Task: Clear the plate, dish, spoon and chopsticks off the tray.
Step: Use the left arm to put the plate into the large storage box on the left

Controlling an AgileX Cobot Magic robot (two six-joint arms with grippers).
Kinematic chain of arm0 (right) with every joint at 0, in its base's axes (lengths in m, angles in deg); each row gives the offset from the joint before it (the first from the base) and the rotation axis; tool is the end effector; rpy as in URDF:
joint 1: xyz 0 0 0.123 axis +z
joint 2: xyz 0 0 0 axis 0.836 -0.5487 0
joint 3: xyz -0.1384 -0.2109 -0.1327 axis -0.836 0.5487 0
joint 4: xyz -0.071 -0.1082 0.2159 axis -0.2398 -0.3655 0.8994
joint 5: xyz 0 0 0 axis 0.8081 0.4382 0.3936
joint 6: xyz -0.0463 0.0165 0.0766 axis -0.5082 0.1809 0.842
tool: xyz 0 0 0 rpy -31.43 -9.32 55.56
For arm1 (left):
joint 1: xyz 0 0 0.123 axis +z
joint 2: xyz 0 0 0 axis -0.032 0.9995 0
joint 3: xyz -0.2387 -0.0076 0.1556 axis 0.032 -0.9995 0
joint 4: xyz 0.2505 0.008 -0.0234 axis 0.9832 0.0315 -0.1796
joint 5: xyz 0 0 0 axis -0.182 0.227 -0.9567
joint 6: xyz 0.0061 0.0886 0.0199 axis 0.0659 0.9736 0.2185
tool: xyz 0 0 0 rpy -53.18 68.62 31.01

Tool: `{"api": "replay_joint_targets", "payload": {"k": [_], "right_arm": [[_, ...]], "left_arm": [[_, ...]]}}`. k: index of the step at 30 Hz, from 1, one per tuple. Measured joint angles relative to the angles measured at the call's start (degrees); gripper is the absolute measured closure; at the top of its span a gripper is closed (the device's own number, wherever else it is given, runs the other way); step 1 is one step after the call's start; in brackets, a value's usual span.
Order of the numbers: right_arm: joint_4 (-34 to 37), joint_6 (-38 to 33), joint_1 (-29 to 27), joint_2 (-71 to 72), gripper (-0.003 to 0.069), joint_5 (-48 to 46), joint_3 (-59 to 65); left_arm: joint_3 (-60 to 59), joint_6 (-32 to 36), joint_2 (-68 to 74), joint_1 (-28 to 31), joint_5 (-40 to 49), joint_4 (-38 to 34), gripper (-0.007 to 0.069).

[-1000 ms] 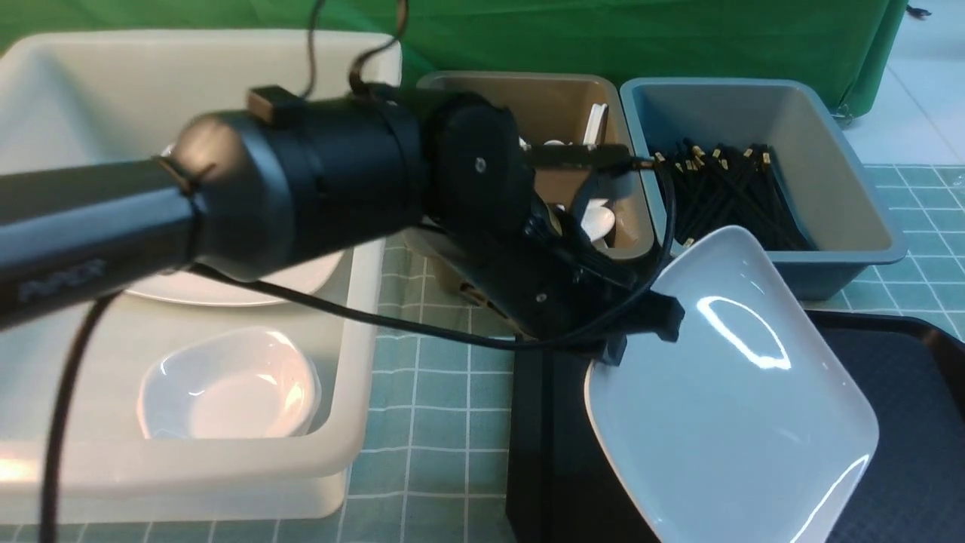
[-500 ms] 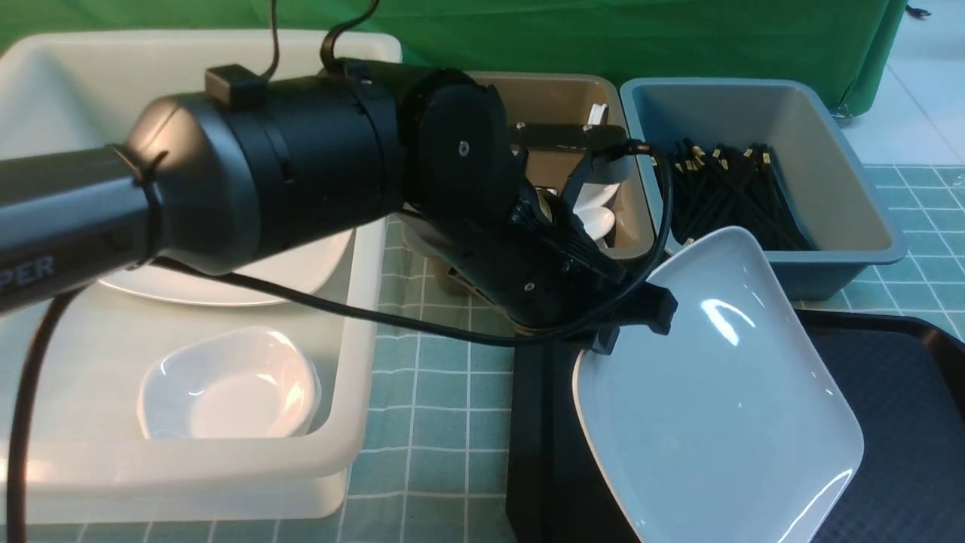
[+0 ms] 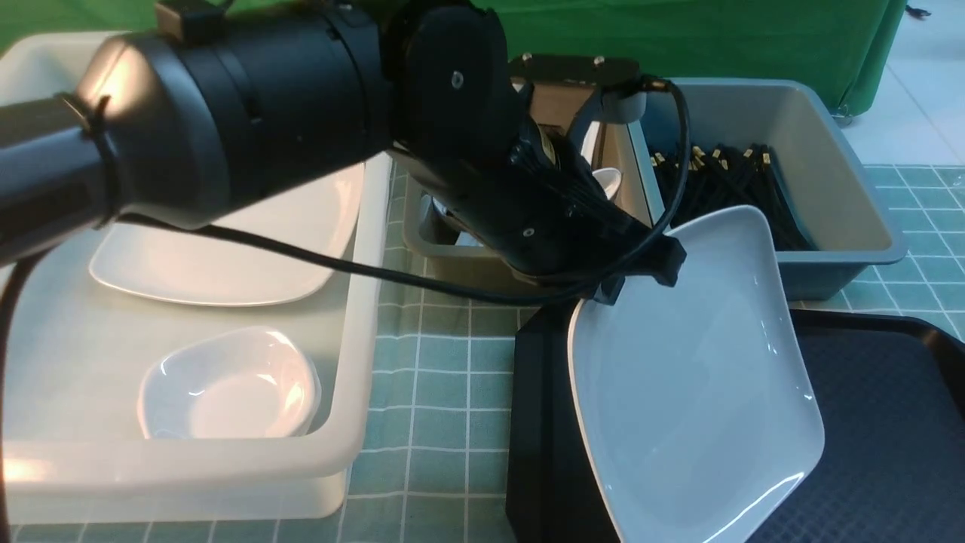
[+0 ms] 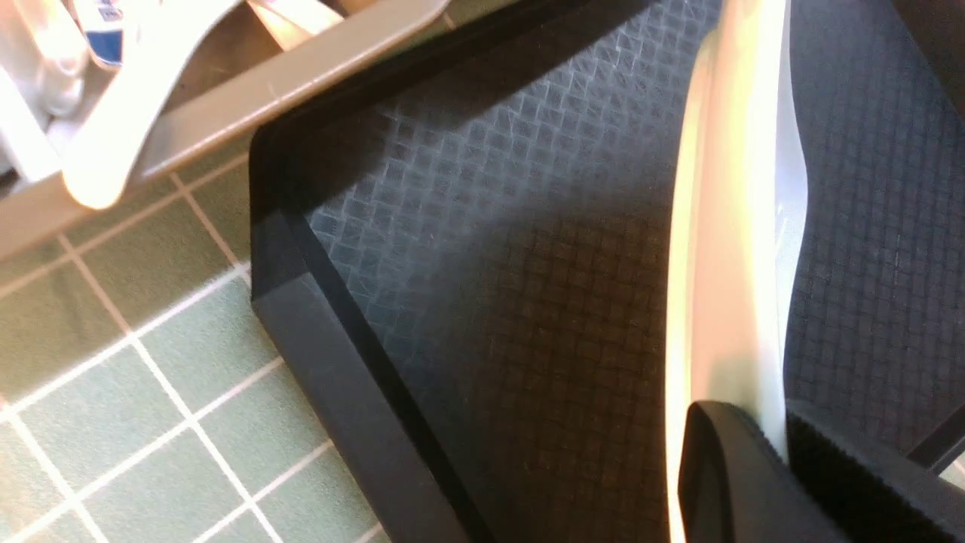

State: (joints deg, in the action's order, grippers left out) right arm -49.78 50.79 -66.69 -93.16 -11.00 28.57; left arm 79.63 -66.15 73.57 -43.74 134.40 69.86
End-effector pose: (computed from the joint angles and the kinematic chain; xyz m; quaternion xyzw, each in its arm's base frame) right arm 0.1888 -0.0164 0.3086 0.0534 0.9391 0.0575 0.3345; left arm 0.2846 -0.2660 0.3280 0.2775 0.9022 -0.1785 0.2777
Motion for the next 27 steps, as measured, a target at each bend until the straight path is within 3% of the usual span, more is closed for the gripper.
{"api": "replay_joint_targets", "payload": {"k": [20, 25, 27], "right_arm": [[0.00, -0.13, 0.00, 0.00, 0.0178, 0.43, 0.00], [0.00, -0.13, 0.00, 0.00, 0.0178, 0.62, 0.00], [0.00, -0.13, 0.00, 0.00, 0.0178, 0.75, 0.00]], "left_arm": [[15.47, 0.00, 0.00, 1.78, 9.77, 4.67, 0.0597], [21.31, 0.21, -0.58, 7.94, 13.05, 4.10, 0.0597], [23.44, 0.93, -1.72, 13.46, 14.02, 3.39, 0.0597]]}}
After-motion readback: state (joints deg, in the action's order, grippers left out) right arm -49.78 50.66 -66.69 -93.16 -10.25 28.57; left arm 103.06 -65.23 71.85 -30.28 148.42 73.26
